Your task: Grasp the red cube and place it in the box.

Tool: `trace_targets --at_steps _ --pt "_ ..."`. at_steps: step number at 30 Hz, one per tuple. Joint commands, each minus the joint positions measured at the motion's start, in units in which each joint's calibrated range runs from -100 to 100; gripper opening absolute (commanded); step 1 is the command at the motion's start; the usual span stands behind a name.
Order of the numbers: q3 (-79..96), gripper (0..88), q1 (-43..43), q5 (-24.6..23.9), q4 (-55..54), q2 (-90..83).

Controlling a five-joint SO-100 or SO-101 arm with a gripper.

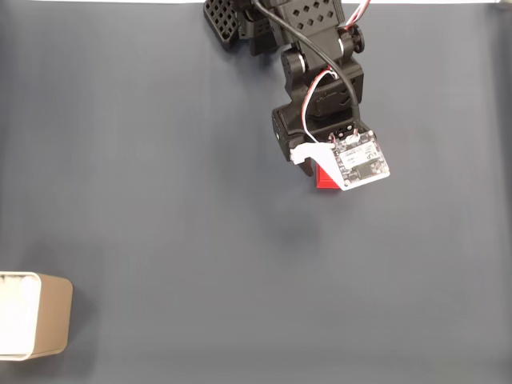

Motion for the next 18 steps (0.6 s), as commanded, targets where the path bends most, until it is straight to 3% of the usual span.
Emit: trace_targets --at_steps 1,18 --pt "-0.47 38.2 -0.04 0.29 -1.26 0.27" --pt "-0.65 38.6 -0.18 0.29 -4.22 3.22"
